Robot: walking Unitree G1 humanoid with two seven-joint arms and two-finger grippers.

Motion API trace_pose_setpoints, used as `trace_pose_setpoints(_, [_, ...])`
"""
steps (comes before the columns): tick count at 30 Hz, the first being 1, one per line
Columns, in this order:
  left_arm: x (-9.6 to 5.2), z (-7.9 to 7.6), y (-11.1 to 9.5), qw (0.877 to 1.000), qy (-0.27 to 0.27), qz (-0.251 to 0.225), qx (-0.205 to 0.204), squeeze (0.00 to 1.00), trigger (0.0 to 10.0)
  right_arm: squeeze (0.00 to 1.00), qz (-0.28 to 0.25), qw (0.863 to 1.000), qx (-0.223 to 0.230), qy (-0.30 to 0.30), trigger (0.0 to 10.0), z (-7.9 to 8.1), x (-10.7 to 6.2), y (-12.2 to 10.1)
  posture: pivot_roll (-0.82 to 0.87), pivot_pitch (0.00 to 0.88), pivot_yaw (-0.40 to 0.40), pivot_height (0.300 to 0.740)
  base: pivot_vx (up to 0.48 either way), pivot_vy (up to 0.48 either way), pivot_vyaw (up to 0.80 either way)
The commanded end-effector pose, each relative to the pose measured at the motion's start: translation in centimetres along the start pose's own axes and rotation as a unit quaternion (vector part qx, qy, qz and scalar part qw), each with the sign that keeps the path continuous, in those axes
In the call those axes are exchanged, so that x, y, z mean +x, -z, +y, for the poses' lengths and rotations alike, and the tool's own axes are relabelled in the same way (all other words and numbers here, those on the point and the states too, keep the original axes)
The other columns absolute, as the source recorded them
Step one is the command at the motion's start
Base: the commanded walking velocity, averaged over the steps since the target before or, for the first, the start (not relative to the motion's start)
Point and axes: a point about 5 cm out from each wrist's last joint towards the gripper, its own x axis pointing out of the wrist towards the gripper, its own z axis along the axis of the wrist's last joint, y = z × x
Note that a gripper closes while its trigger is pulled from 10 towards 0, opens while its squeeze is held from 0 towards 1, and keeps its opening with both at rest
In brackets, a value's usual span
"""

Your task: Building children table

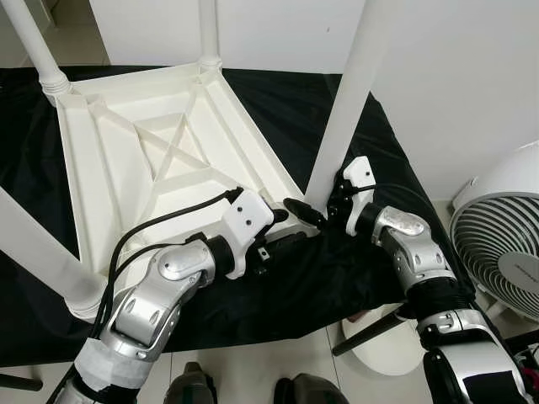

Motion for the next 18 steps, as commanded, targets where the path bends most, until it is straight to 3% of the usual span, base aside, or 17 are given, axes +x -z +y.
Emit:
trace_pose_setpoints(1, [-0.1,-0.4,0.2,1.000,0.012,0.008,-0.002,0.00,10.0,0.00,0.005,1.000,-0.007,-0.016,0.0,0.0,0.6,0.1,0.03,0.013,-0.048,0.740,0.000,0.000,0.00])
trace_pose_setpoints(15, [-0.2,-0.7,0.3,1.000,0.011,0.011,-0.004,0.00,10.0,0.00,-0.028,1.000,-0.004,0.012,0.3,-0.9,-0.6,-0.3,0.03,0.015,-0.060,0.740,0.000,0.000,0.00])
trace_pose_setpoints(16, [-0.2,-0.7,0.4,1.000,0.011,0.010,-0.005,0.00,10.0,0.00,-0.033,0.999,0.000,0.029,10.0,-0.9,-0.7,-0.5,0.02,0.017,-0.060,0.740,0.000,0.000,0.00])
trace_pose_setpoints(18, [-0.1,-0.7,0.4,1.000,0.012,0.010,-0.005,0.00,10.0,0.00,-0.039,0.997,0.007,0.060,10.0,-0.8,-0.6,-0.7,0.02,0.018,-0.059,0.740,0.000,0.000,0.00])
